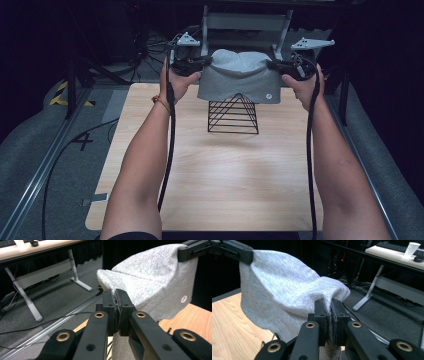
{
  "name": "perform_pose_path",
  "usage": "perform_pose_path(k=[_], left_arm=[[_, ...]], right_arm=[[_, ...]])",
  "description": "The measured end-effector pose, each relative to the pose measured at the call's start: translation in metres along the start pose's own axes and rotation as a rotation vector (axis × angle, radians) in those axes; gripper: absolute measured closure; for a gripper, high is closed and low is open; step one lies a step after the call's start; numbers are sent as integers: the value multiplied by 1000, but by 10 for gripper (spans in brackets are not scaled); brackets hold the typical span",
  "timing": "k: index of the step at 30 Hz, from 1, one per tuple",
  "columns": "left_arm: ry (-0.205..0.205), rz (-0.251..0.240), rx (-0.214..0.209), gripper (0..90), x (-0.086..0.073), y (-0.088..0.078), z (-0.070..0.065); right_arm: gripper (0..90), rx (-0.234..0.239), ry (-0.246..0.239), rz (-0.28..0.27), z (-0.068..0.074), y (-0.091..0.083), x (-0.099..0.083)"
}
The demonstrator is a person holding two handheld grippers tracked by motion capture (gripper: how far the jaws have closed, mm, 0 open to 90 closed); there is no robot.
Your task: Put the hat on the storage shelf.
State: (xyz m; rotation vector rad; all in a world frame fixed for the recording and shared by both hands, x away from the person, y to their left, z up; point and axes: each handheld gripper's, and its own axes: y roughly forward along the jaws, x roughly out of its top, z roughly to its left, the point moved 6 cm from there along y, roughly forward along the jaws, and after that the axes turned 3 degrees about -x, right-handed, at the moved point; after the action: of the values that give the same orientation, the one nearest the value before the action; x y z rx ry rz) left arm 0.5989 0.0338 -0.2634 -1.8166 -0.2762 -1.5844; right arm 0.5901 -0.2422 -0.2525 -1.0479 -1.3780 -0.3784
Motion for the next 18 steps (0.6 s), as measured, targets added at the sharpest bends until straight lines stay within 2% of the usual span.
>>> perform_pose_path(k=[4, 7, 8, 12, 18], left_arm=[[21, -20, -14, 873, 6, -11, -6], [21, -23, -20, 873, 7, -14, -9], [32, -22, -24, 873, 8, -15, -12], [59, 10, -15, 873, 1, -12, -18], [28, 15, -28, 872, -15, -8, -16]], right_arm=[[850, 11, 8, -30, 3, -10, 4], [850, 8, -3, -30, 4, -13, 5], [850, 7, -2, -29, 5, -14, 5], [849, 10, -13, -17, 9, -14, 0], [848, 17, -4, 2, 9, -12, -14]])
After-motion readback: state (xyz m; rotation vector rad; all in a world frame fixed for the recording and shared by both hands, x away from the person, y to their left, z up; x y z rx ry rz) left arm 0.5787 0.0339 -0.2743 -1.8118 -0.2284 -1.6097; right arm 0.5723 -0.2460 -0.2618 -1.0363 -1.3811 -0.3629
